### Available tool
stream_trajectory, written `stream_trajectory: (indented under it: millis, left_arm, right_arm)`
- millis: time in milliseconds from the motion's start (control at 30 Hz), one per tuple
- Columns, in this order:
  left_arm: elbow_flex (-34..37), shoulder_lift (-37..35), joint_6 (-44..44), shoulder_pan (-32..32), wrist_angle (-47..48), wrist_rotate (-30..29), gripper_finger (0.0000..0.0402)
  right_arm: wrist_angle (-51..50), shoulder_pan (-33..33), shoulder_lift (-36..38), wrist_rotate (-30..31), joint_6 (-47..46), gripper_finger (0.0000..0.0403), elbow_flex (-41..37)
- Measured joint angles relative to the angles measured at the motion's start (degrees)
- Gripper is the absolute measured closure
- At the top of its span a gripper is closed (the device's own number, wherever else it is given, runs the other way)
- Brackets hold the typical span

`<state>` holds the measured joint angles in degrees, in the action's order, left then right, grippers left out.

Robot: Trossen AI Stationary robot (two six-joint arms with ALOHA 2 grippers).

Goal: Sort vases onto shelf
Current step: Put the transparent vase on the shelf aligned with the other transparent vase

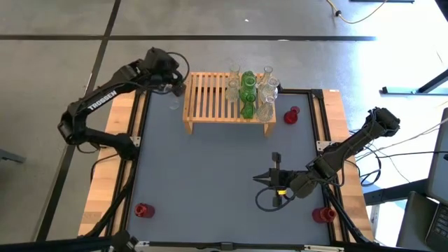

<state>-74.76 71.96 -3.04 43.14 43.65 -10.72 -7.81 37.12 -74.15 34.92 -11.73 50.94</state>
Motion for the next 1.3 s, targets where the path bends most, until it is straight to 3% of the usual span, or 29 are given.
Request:
stream_trajectory:
  millis: [267, 467, 667, 1300]
  left_arm:
    - [8.8, 0.0, 2.3, 2.8, -0.1, -8.0, 0.0146]
    - [12.6, 0.0, 5.6, 6.3, -0.8, -7.6, 0.0146]
    - [15.4, 0.0, 7.4, 8.7, -3.2, -1.8, 0.0146]
    - [19.4, 1.4, 7.4, 10.4, -6.9, -1.6, 0.0146]
  right_arm:
    - [0.1, 0.0, 0.0, 0.0, 0.0, 0.0391, 0.0]
    - [0.3, 0.0, 0.0, 0.1, 0.2, 0.0391, 0.0]
    - [0.4, 0.0, 0.0, 0.2, 0.9, 0.0391, 0.0]
    - [0.4, 0.0, 0.0, 0.3, 1.7, 0.0391, 0.0]
